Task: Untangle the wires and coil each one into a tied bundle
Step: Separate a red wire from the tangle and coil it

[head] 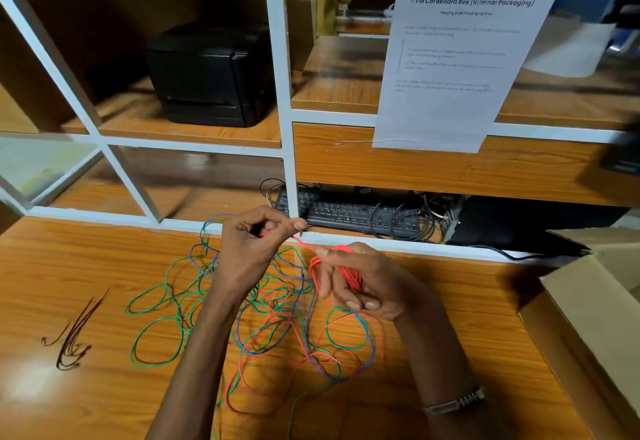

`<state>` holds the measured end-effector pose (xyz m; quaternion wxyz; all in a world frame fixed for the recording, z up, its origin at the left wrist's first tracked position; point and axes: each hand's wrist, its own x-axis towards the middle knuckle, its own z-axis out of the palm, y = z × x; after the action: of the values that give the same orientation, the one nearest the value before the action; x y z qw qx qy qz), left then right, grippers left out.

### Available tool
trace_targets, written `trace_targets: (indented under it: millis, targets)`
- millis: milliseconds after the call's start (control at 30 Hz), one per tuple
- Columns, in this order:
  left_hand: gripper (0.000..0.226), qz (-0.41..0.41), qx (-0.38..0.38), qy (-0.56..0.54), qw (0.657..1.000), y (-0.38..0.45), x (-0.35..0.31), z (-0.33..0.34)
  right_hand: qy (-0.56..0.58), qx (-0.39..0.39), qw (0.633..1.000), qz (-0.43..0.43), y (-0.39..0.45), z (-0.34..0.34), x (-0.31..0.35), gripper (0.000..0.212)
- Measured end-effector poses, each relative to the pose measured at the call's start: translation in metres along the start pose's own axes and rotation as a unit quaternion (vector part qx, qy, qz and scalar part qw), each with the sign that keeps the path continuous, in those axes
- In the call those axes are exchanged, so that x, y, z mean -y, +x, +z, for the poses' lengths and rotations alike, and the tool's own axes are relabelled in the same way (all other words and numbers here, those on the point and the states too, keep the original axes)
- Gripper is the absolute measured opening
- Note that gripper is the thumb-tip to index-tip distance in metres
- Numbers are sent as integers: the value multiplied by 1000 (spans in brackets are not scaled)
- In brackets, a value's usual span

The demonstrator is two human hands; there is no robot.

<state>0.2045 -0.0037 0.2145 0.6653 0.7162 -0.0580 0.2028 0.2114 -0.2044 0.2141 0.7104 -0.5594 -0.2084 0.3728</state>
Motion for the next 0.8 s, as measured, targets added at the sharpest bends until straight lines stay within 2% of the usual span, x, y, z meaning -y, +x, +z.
trace_targets:
  millis: [100, 200, 300, 433, 533, 600, 700, 800]
  targets:
    - [29, 6, 28, 13, 1000, 1, 8, 0, 180, 45, 982, -35, 6, -1, -2, 37]
    - [39, 4, 50, 36, 998, 1, 14, 4, 321, 36, 941, -99, 13, -4, -1, 25]
    - [45, -5, 74, 68, 995, -3, 25, 9, 404, 3, 902, -151, 12, -5, 7, 23]
    - [35, -16, 127, 107, 986, -15, 40, 24, 450, -63, 865, -212, 9, -9, 15, 39]
    - [25, -21, 162, 155, 974, -25, 52, 31, 456, -112, 847, -247, 3, -16, 22, 46]
    - [26, -4, 175, 186, 967, -28, 55, 31, 429, -162, 851, -256, 1, -20, 26, 45]
    - [25, 58, 211, 274, 936, -26, 46, 31, 345, -228, 882, -226, 4, -23, 23, 48]
    - [16, 88, 191, 296, 932, -22, 29, 30, 205, -263, 930, -152, 13, -21, 18, 72]
